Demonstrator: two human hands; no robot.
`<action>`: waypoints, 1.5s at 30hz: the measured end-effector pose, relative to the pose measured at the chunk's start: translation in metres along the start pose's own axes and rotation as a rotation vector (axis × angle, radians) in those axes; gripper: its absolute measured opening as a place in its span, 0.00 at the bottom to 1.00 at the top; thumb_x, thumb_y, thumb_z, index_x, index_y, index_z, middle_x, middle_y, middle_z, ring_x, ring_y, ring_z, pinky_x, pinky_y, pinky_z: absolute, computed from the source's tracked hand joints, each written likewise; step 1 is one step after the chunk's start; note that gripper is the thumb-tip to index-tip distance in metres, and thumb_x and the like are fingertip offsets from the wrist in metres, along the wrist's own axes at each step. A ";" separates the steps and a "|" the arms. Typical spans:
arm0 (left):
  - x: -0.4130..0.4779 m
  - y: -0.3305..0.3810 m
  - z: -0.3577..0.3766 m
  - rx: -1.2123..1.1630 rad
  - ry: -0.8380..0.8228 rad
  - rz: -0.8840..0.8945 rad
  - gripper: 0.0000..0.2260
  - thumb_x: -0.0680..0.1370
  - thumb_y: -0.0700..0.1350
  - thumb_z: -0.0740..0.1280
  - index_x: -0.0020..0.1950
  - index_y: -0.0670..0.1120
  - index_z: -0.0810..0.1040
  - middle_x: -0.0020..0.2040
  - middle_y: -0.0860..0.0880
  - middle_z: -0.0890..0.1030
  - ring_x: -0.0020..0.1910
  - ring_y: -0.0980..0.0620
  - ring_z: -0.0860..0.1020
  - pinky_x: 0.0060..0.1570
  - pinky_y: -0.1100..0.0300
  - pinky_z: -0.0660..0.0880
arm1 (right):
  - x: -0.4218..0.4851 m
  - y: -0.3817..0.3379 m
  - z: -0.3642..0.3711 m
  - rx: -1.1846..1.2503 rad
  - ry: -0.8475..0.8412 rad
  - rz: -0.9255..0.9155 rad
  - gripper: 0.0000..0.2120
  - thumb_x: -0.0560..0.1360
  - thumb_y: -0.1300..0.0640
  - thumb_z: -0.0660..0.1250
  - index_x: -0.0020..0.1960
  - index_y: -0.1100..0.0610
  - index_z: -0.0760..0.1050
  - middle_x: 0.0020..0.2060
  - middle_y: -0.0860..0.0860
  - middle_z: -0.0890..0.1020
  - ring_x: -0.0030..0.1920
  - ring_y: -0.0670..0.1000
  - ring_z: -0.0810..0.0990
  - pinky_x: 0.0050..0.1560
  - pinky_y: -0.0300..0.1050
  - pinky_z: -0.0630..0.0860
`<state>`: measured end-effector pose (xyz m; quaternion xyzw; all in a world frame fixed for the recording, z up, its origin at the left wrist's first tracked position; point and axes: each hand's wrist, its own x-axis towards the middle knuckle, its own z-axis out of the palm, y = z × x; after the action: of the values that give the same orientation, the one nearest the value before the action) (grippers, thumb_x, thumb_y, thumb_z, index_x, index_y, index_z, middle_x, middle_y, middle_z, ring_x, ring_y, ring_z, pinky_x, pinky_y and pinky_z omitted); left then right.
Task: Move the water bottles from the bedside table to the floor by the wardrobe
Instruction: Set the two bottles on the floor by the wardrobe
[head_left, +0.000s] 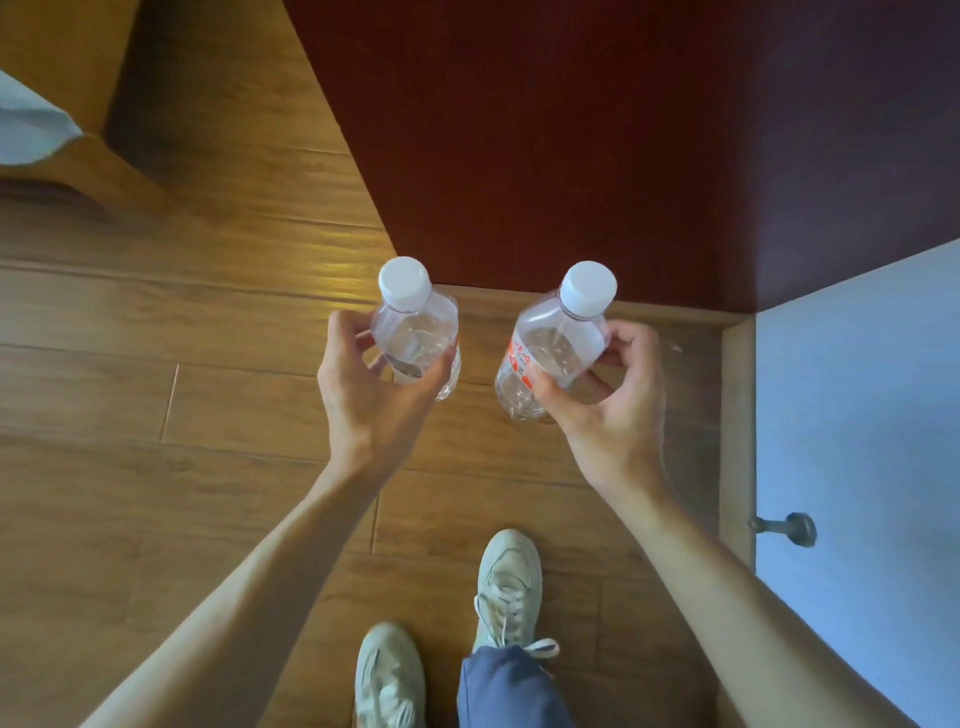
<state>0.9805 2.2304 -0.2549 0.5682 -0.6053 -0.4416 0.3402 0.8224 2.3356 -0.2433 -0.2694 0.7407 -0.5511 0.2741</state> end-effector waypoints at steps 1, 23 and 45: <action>0.005 -0.010 0.006 0.013 0.000 0.005 0.24 0.64 0.46 0.80 0.49 0.49 0.68 0.49 0.48 0.79 0.52 0.52 0.79 0.53 0.55 0.80 | 0.004 0.011 0.004 -0.002 0.017 -0.002 0.25 0.65 0.59 0.81 0.55 0.55 0.70 0.50 0.39 0.76 0.53 0.39 0.78 0.55 0.37 0.78; 0.059 -0.209 0.099 0.101 0.081 0.113 0.27 0.61 0.53 0.80 0.47 0.44 0.67 0.45 0.48 0.75 0.46 0.50 0.74 0.45 0.43 0.78 | 0.054 0.204 0.097 -0.117 0.253 -0.145 0.25 0.63 0.53 0.80 0.51 0.54 0.68 0.46 0.46 0.77 0.44 0.51 0.80 0.44 0.39 0.77; 0.071 -0.237 0.120 0.159 0.117 0.174 0.26 0.64 0.50 0.80 0.46 0.42 0.67 0.45 0.46 0.74 0.44 0.47 0.73 0.44 0.50 0.74 | 0.071 0.252 0.138 -0.125 0.299 -0.167 0.27 0.63 0.47 0.78 0.53 0.54 0.67 0.50 0.49 0.76 0.49 0.55 0.78 0.47 0.55 0.79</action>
<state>0.9539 2.1860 -0.5255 0.5635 -0.6646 -0.3270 0.3659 0.8447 2.2560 -0.5274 -0.2613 0.7811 -0.5587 0.0969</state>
